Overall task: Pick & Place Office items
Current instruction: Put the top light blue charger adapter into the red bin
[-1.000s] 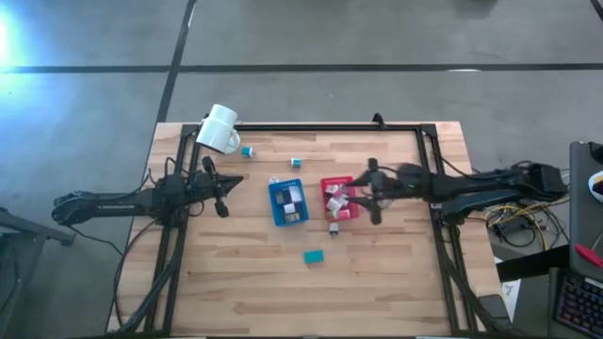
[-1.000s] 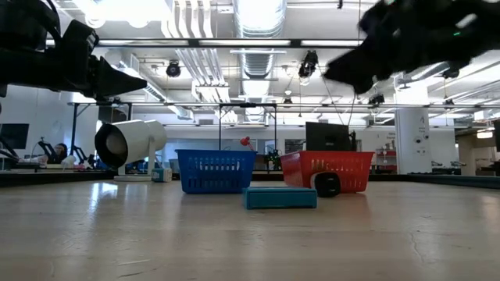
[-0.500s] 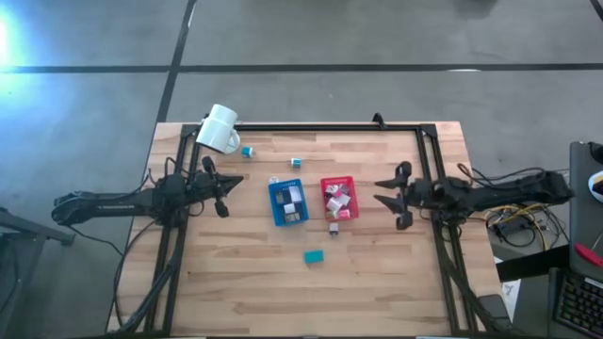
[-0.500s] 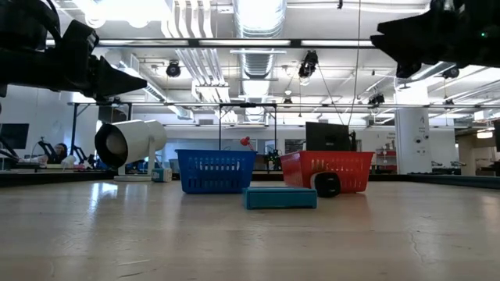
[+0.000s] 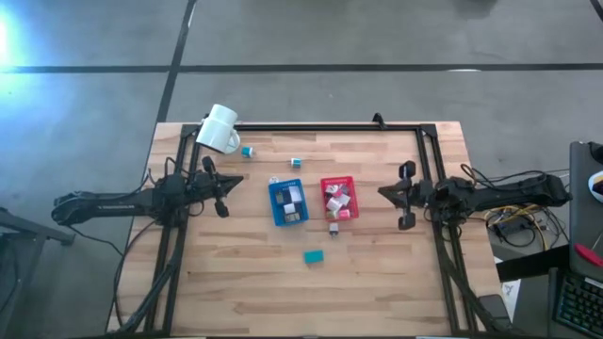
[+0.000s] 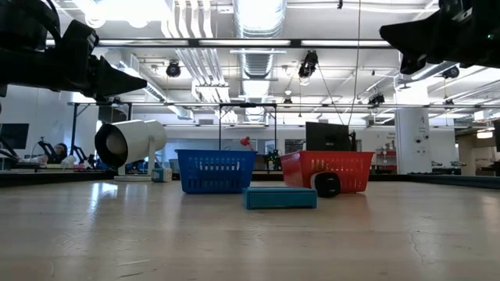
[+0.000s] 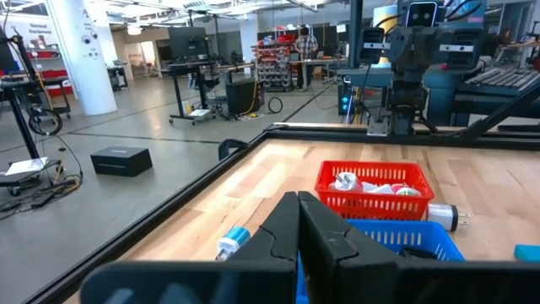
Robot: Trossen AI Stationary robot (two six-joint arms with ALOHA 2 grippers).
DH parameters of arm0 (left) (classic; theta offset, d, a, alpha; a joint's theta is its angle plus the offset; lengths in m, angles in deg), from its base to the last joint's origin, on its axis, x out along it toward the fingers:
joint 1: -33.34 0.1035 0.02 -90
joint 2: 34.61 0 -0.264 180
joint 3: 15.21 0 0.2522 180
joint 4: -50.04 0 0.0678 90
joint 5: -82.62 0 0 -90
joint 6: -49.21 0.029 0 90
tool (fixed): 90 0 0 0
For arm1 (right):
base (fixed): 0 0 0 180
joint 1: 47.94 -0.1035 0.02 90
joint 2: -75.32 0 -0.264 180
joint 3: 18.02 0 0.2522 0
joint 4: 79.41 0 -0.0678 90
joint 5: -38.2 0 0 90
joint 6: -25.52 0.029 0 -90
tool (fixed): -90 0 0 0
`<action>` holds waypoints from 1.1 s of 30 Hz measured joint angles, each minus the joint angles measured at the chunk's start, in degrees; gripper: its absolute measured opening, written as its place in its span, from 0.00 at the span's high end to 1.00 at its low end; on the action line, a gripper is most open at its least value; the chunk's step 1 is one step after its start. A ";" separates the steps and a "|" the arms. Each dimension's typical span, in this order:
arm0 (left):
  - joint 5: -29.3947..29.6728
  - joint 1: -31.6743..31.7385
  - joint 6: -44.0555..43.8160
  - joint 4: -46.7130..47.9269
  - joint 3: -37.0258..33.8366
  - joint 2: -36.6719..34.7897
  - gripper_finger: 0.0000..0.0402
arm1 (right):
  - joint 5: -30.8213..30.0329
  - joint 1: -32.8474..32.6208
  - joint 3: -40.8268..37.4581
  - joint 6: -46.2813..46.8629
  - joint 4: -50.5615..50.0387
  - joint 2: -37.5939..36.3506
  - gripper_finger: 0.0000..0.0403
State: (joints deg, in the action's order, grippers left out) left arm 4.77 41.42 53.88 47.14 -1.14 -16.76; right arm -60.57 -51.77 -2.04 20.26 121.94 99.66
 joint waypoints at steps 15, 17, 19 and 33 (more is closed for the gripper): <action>-0.02 0.00 0.44 -0.05 0.00 0.00 0.99 | 0.22 0.00 0.00 -1.03 -0.44 0.16 0.98; -0.02 0.02 0.90 -0.06 0.00 -0.02 0.99 | 0.21 0.00 0.01 -1.23 -0.44 0.17 0.98; -0.03 0.00 1.03 -0.10 0.00 -0.02 0.99 | 0.02 0.00 0.00 -1.27 -0.39 0.17 0.98; -0.06 0.00 -1.93 -0.13 0.00 -0.02 0.99 | -0.22 0.02 0.01 -1.85 -0.24 0.24 0.98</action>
State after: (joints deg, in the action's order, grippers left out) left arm 4.71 41.43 51.94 47.02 -1.14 -16.78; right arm -60.79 -51.75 -2.03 18.41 121.70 99.90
